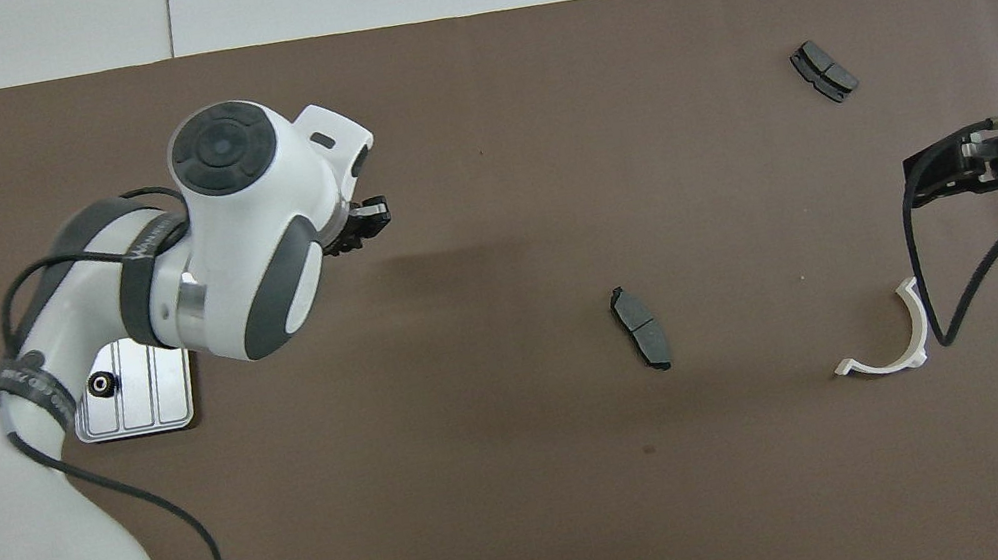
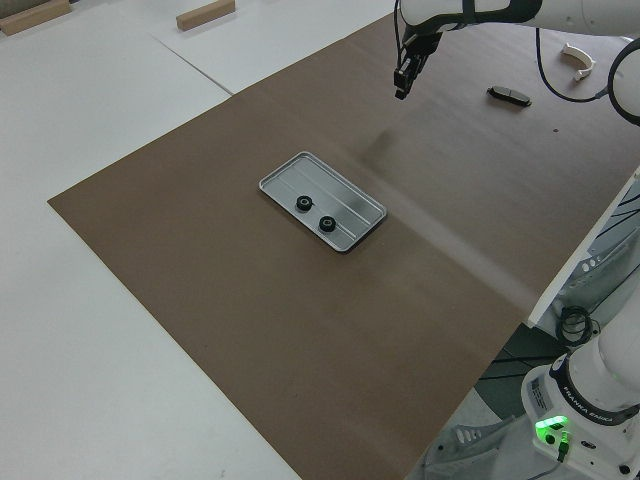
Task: Pick bearing gear from pile to tray
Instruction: 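Carry the bearing to the tray and release it with the left gripper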
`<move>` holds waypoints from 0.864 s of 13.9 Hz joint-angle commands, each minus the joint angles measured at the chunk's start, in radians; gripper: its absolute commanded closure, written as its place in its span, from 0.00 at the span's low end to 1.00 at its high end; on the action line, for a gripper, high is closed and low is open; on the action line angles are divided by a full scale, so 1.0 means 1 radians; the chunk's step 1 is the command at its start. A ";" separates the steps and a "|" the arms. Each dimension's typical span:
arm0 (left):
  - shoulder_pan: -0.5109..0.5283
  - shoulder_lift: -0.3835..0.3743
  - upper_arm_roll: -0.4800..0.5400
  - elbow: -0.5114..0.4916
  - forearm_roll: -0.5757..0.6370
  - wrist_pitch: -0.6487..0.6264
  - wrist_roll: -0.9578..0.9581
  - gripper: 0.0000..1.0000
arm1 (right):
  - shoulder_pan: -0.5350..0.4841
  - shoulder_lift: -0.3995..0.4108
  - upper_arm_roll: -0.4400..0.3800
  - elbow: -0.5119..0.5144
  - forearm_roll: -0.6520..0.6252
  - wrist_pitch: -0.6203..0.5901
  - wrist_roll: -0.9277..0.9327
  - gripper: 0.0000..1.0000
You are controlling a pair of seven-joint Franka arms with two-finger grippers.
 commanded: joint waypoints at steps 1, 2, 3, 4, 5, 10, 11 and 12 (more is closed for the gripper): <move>0.129 -0.095 -0.011 -0.084 -0.023 -0.083 0.265 1.00 | -0.016 0.003 0.007 0.009 0.017 -0.011 -0.036 0.00; 0.178 -0.115 -0.010 -0.121 -0.023 -0.079 0.355 1.00 | -0.016 0.003 0.007 0.009 0.016 -0.011 -0.036 0.00; 0.220 -0.127 -0.010 -0.158 -0.023 -0.066 0.417 1.00 | -0.016 0.003 0.007 0.009 0.016 -0.011 -0.036 0.00; 0.263 -0.139 -0.010 -0.198 -0.023 -0.034 0.483 1.00 | -0.016 0.003 0.007 0.009 0.018 -0.011 -0.036 0.00; 0.307 -0.152 -0.010 -0.241 -0.023 0.019 0.546 1.00 | -0.016 0.003 0.007 0.009 0.017 -0.011 -0.036 0.00; 0.415 -0.204 -0.010 -0.442 -0.023 0.237 0.635 1.00 | -0.016 0.003 0.007 0.009 0.016 -0.011 -0.036 0.00; 0.417 -0.205 -0.010 -0.457 -0.023 0.251 0.634 1.00 | -0.016 0.003 0.007 0.009 0.016 -0.011 -0.036 0.00; 0.415 -0.205 -0.010 -0.465 -0.023 0.259 0.634 1.00 | -0.016 0.003 0.007 0.009 0.016 -0.010 -0.036 0.00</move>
